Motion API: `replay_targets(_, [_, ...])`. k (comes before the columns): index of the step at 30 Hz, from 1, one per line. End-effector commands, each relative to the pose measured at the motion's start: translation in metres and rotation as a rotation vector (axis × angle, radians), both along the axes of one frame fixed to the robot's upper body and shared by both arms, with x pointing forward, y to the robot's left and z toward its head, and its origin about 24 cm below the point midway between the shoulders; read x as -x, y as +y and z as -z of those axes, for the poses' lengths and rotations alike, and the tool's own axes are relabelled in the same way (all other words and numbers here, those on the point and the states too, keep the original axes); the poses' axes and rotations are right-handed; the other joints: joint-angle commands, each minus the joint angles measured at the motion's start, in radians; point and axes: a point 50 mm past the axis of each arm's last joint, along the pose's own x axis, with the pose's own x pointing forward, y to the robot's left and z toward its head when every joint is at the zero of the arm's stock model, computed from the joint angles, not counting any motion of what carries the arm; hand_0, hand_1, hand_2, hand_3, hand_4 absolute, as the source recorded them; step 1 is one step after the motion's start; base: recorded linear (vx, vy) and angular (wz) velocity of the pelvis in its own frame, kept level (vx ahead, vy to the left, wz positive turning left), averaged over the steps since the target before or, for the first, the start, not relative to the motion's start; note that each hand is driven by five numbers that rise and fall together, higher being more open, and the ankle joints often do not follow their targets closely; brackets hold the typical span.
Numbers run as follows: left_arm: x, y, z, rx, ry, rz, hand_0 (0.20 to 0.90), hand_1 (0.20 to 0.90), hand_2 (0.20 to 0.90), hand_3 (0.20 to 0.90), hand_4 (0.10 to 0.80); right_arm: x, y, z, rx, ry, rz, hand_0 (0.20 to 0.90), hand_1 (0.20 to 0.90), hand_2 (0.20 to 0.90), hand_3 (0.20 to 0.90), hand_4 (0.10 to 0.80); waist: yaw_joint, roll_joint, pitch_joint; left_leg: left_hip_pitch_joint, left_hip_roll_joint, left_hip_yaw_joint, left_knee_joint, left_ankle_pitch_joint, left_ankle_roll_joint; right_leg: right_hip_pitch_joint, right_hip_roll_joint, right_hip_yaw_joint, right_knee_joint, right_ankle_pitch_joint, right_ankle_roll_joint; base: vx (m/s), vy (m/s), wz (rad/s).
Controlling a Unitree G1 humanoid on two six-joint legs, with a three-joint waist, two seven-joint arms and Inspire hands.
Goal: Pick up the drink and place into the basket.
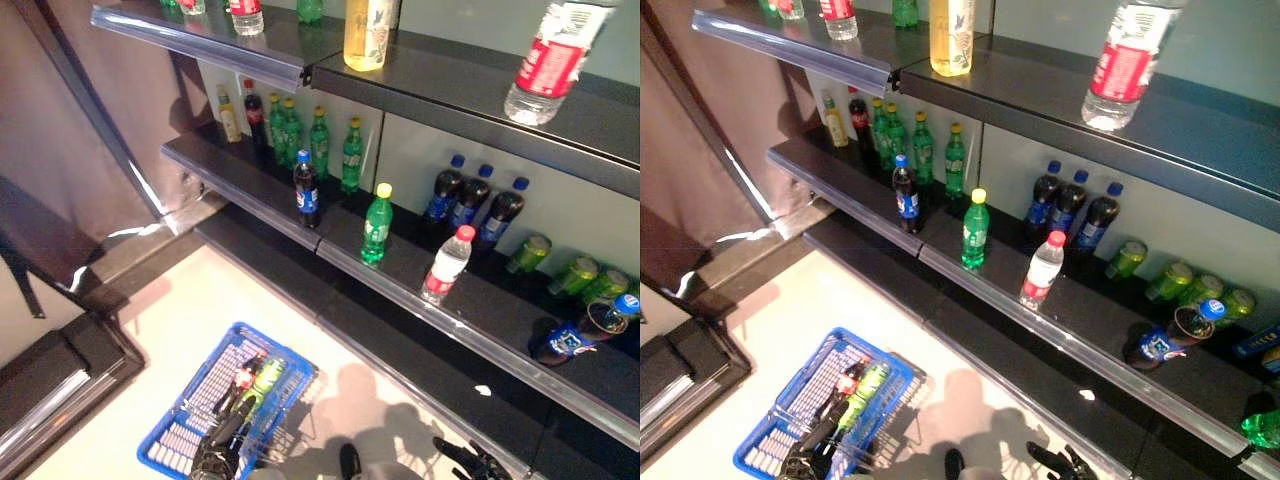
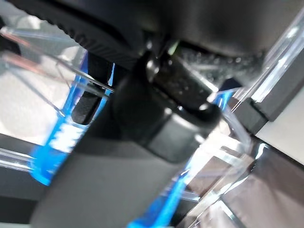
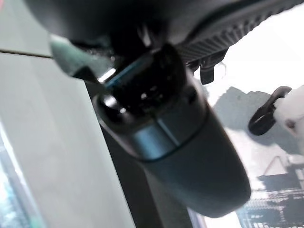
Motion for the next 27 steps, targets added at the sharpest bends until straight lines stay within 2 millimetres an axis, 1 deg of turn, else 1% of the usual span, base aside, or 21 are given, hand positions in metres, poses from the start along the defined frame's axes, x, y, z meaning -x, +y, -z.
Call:
replay_targets(1, [0.008, 0.013, -0.004, -0.018, -0.081, -0.074, 0.300, 0.300, 0.300, 0.200, 0.100, 0.025, -0.003, 0.003, 0.000, 0.039, 0.018, 0.900, 0.900, 0.900, 0.900, 0.800, -0.016, -0.010, -0.006, -0.095, -0.001, 0.058, 0.104, 0.098, 0.038, 0.101, -0.216, -0.046, 0.052, -0.074, 0.154, 0.157, 0.609, -0.80])
replay_targets(2, [0.002, 0.015, -0.006, -0.029, -0.078, -0.052, 0.300, 0.300, 0.300, 0.200, 0.100, 0.029, 0.000, 0.004, -0.007, 0.040, 0.039, 0.900, 0.900, 0.900, 0.900, 0.800, -0.029, -0.009, -0.002, -0.104, -0.023, 0.088, 0.148, 0.075, 0.039, 0.094, -0.255, -0.057, 0.056, -0.058, 0.178, 0.123, 0.678, -0.76])
replay_targets(3, [-0.008, 0.019, -0.010, -0.060, -0.093, 0.001, 0.300, 0.300, 0.300, 0.200, 0.100, 0.039, 0.005, 0.007, -0.036, 0.044, 0.081, 0.900, 0.900, 0.900, 0.900, 0.800, -0.048, -0.006, 0.007, -0.096, -0.046, 0.142, 0.170, 0.054, 0.047, 0.060, -0.309, -0.098, 0.057, -0.013, 0.202, 0.066, 0.507, -0.63])
replay_targets(4, [-0.010, 0.020, -0.011, -0.067, -0.095, -0.002, 0.300, 0.300, 0.300, 0.200, 0.100, 0.041, 0.007, 0.007, -0.044, 0.044, 0.078, 0.900, 0.900, 0.900, 0.900, 0.800, -0.051, -0.005, 0.009, -0.085, -0.049, 0.155, 0.165, 0.052, 0.049, 0.051, -0.320, -0.111, 0.058, -0.002, 0.201, 0.090, 0.480, -0.56])
replay_targets(5, [-0.012, 0.025, -0.013, -0.087, -0.102, -0.004, 0.300, 0.300, 0.300, 0.200, 0.100, 0.042, 0.012, 0.009, -0.056, 0.045, 0.036, 0.900, 0.900, 0.900, 0.900, 0.800, -0.050, 0.000, 0.013, -0.054, -0.058, 0.183, 0.147, 0.046, 0.054, 0.029, -0.338, -0.152, 0.056, 0.028, 0.197, 0.049, 0.297, -0.26])
replay_targets(6, [-0.011, 0.031, -0.015, -0.095, -0.108, -0.024, 0.300, 0.300, 0.300, 0.200, 0.100, 0.037, 0.016, 0.009, -0.050, 0.045, -0.042, 0.900, 0.900, 0.900, 0.900, 0.800, -0.040, 0.004, 0.015, -0.030, -0.067, 0.210, 0.132, 0.042, 0.056, 0.012, -0.348, -0.203, 0.055, 0.050, 0.194, 0.029, 0.290, -0.38])
replay_targets(7, [-0.011, 0.034, -0.016, -0.099, -0.113, -0.030, 0.300, 0.300, 0.300, 0.200, 0.100, 0.034, 0.018, 0.009, -0.040, 0.042, -0.074, 0.900, 0.900, 0.900, 0.900, 0.800, -0.032, 0.006, 0.015, -0.019, -0.070, 0.224, 0.125, 0.039, 0.056, 0.005, -0.353, -0.226, 0.055, 0.057, 0.193, -0.032, 0.248, -0.56])
replay_targets(8, [-0.012, 0.040, -0.019, -0.114, -0.123, -0.030, 0.300, 0.300, 0.300, 0.200, 0.100, 0.024, 0.022, 0.008, -0.026, 0.025, -0.135, 0.900, 0.900, 0.900, 0.900, 0.800, -0.017, 0.010, 0.016, -0.006, -0.071, 0.261, 0.116, 0.035, 0.058, -0.009, -0.359, -0.279, 0.078, 0.060, 0.196, -0.123, 0.280, -0.92])
replay_targets(9, [-0.016, 0.049, -0.024, -0.161, -0.135, 0.014, 0.300, 0.300, 0.300, 0.200, 0.100, 0.004, 0.031, 0.005, -0.028, -0.035, -0.189, 0.900, 0.900, 0.900, 0.900, 0.800, 0.003, 0.011, 0.007, -0.005, -0.084, 0.301, 0.091, 0.024, 0.082, -0.032, -0.322, -0.320, 0.111, 0.031, 0.191, -0.130, 0.244, -1.05])
replay_targets(11, [-0.018, 0.050, -0.025, -0.174, -0.128, 0.037, 0.300, 0.300, 0.300, 0.200, 0.100, -0.001, 0.035, 0.004, -0.026, -0.056, -0.214, 0.900, 0.900, 0.900, 0.900, 0.800, 0.007, 0.007, 0.001, -0.014, -0.095, 0.308, 0.094, 0.018, 0.092, -0.030, -0.306, -0.328, 0.107, 0.015, 0.189, -0.060, 0.107, -0.92])
replay_targets(12, [-0.019, 0.050, -0.026, -0.179, -0.121, 0.036, 0.300, 0.300, 0.300, 0.200, 0.100, -0.009, 0.041, 0.002, -0.020, -0.082, -0.265, 0.900, 0.900, 0.900, 0.900, 0.800, 0.017, -0.002, -0.006, -0.019, -0.111, 0.316, 0.098, 0.014, 0.098, -0.026, -0.306, -0.352, 0.099, 0.029, 0.185, -0.011, 0.051, -0.47])
replay_targets(14, [-0.019, 0.048, -0.025, -0.166, -0.120, 0.009, 0.300, 0.300, 0.300, 0.200, 0.100, -0.024, 0.050, -0.003, -0.008, -0.136, -0.361, 0.900, 0.900, 0.900, 0.900, 0.800, 0.028, -0.009, -0.011, -0.013, -0.123, 0.331, 0.095, 0.010, 0.100, -0.024, -0.318, -0.377, 0.089, 0.056, 0.185, -0.010, 0.033, -0.24])
replay_targets(15, [-0.018, 0.048, -0.025, -0.159, -0.121, -0.010, 0.300, 0.300, 0.300, 0.200, 0.100, -0.035, 0.056, -0.008, 0.000, -0.173, -0.415, 0.900, 0.900, 0.900, 0.900, 0.800, 0.032, -0.013, -0.012, -0.005, -0.122, 0.342, 0.094, 0.009, 0.099, -0.026, -0.319, -0.387, 0.083, 0.061, 0.184, -0.011, -0.019, -0.34])
replay_targets(17, [-0.017, 0.045, -0.026, -0.159, -0.122, -0.011, 0.300, 0.300, 0.300, 0.200, 0.100, -0.059, 0.069, -0.024, 0.034, -0.283, -0.529, 0.900, 0.900, 0.900, 0.900, 0.800, 0.036, -0.018, -0.014, -0.002, -0.114, 0.367, 0.102, 0.008, 0.093, -0.013, -0.315, -0.412, 0.049, 0.048, 0.180, -0.032, -0.077, -0.42])
replay_targets(19, [-0.017, 0.042, -0.026, -0.156, -0.123, -0.016, 0.300, 0.300, 0.300, 0.200, 0.100, -0.080, 0.081, -0.046, 0.062, -0.397, -0.631, 0.900, 0.900, 0.900, 0.900, 0.800, 0.033, -0.025, -0.012, -0.011, -0.108, 0.376, 0.119, 0.008, 0.087, -0.009, -0.321, -0.414, 0.030, 0.055, 0.181, -0.053, -0.110, -0.56])
replay_targets(20, [-0.016, 0.042, -0.026, -0.156, -0.123, -0.019, 0.300, 0.300, 0.300, 0.200, 0.100, -0.086, 0.084, -0.052, 0.069, -0.421, -0.652, 0.900, 0.900, 0.900, 0.900, 0.800, 0.030, -0.026, -0.012, -0.013, -0.106, 0.376, 0.124, 0.007, 0.086, -0.008, -0.317, -0.407, 0.027, 0.051, 0.182, -0.063, -0.136, -0.34])
replay_targets(22, [-0.013, 0.041, -0.026, -0.149, -0.119, -0.045, 0.300, 0.300, 0.300, 0.200, 0.100, -0.103, 0.091, -0.083, 0.112, -0.570, -0.769, 0.900, 0.900, 0.900, 0.900, 0.800, 0.017, -0.037, -0.009, -0.022, -0.099, 0.365, 0.157, -0.003, 0.082, 0.002, -0.299, -0.383, 0.008, 0.039, 0.179, -0.047, -0.142, -0.09])
replay_targets(23, [-0.008, 0.040, -0.025, -0.141, -0.117, -0.062, 0.300, 0.300, 0.300, 0.200, 0.100, -0.108, 0.092, -0.095, 0.127, -0.612, -0.808, 0.900, 0.900, 0.900, 0.900, 0.800, 0.019, -0.043, -0.008, -0.028, -0.094, 0.358, 0.181, -0.007, 0.076, 0.012, -0.297, -0.383, -0.005, 0.042, 0.175, -0.006, -0.129, -0.02])
replay_targets(24, [-0.002, 0.039, -0.024, -0.132, -0.114, -0.084, 0.300, 0.300, 0.300, 0.200, 0.100, -0.113, 0.092, -0.107, 0.154, -0.669, -0.869, 0.900, 0.900, 0.900, 0.900, 0.800, 0.020, -0.048, -0.007, -0.035, -0.091, 0.345, 0.200, -0.013, 0.071, 0.025, -0.292, -0.372, -0.018, 0.042, 0.171, 0.028, -0.119, -0.04])
replay_targets(25, [0.007, 0.038, -0.021, -0.121, -0.103, -0.107, 0.300, 0.300, 0.300, 0.200, 0.100, -0.121, 0.089, -0.126, 0.180, -0.733, -0.930, 0.900, 0.900, 0.900, 0.900, 0.800, 0.025, -0.054, -0.006, -0.047, -0.090, 0.301, 0.221, -0.020, 0.065, 0.034, -0.280, -0.343, -0.028, 0.038, 0.164, 0.045, -0.101, -0.09])
replay_targets(27, [0.017, 0.035, -0.018, -0.108, -0.077, -0.125, 0.300, 0.300, 0.300, 0.200, 0.100, -0.130, 0.085, -0.147, 0.205, -0.817, -0.987, 0.900, 0.900, 0.900, 0.900, 0.800, 0.037, -0.058, -0.007, -0.048, -0.090, 0.237, 0.225, -0.018, 0.058, 0.049, -0.268, -0.318, -0.042, 0.036, 0.159, 0.053, -0.030, -0.33])
